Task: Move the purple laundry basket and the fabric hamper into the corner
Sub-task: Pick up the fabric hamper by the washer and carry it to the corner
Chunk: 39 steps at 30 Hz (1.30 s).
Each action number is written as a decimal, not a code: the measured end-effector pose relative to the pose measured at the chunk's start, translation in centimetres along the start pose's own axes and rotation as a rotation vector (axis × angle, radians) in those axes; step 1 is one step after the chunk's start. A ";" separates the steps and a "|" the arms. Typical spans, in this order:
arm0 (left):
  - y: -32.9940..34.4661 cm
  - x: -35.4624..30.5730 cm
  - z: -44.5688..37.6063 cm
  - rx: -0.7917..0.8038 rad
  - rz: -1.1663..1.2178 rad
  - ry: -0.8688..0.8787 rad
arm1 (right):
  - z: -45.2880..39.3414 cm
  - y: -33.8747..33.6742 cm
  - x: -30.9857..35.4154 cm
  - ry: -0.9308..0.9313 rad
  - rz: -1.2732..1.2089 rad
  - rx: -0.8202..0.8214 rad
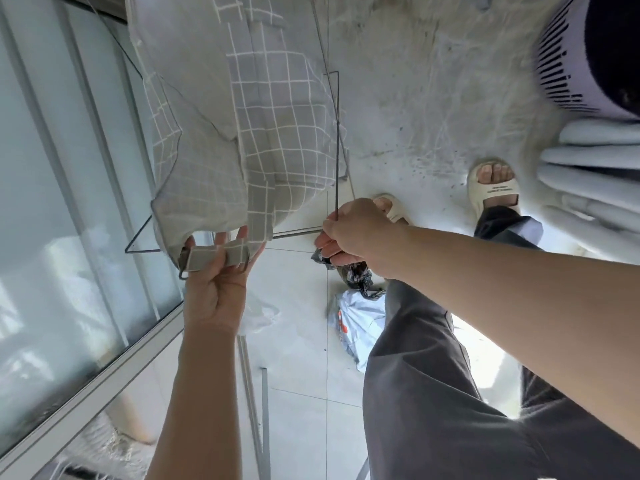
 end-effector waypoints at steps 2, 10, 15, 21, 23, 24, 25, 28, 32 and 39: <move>-0.2 -1.3 -1.3 0.031 -0.034 0.010 | -0.9 0.9 0.8 -0.020 0.056 -0.019; -0.9 -4.6 -6.3 0.072 -0.069 0.005 | -3.4 3.8 3.3 -0.075 0.235 -0.030; -1.6 -5.9 -9.7 0.056 -0.034 -0.010 | -4.4 5.5 5.1 -0.057 0.420 0.045; -4.9 -7.9 -12.4 -0.046 -0.084 -0.030 | -5.5 6.8 4.5 -0.094 0.430 0.043; -5.9 -8.2 -13.0 -0.086 -0.080 -0.037 | -5.6 7.2 4.0 -0.070 0.439 0.068; -6.4 -8.3 -13.2 -0.098 -0.078 -0.038 | -5.7 7.3 3.6 -0.056 0.456 0.071; -6.7 -8.2 -13.4 -0.115 -0.084 -0.038 | -5.8 7.3 3.2 -0.043 0.478 0.070; -8.0 -8.0 -13.8 -0.212 -0.142 -0.050 | -5.8 7.0 1.9 -0.001 0.528 0.072; -9.5 -6.2 -13.0 -0.362 -0.182 -0.122 | -5.8 5.9 0.4 0.057 0.542 0.031; -11.2 -2.3 -11.6 -0.431 -0.200 -0.228 | -6.1 3.9 -0.8 0.147 0.536 0.015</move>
Point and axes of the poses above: each hand's wrist, its own z-axis away from the middle knuckle, its own y-axis out of the palm, x = y × z, the point moved 4 cm from there along -z, towards the middle knuckle, and after that the axes turned 3 degrees about x, right-handed, at the moved point
